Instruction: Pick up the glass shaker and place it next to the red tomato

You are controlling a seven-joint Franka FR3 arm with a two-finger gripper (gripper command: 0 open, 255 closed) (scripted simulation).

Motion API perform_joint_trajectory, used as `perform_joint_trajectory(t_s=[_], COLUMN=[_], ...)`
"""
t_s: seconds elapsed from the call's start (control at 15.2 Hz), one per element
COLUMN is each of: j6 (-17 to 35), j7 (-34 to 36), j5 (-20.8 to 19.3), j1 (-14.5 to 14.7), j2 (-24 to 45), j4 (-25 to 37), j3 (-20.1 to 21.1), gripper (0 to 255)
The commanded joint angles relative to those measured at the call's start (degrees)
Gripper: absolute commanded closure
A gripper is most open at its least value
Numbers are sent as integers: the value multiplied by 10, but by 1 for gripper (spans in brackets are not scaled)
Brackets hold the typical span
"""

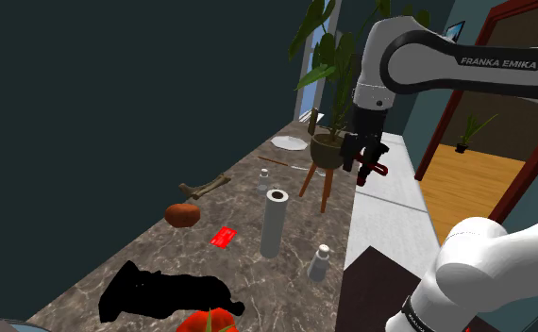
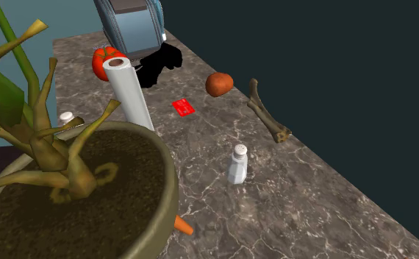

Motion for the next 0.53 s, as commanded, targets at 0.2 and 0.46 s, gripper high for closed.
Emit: perform_joint_trajectory(t_s=[0.2,0.46], j6=[52,114], j7=[-5,-12], j5=[1,5], j1=[-2,-3], j2=[58,141], j4=[10,34], j3=[-7,-16], gripper=[0,0])
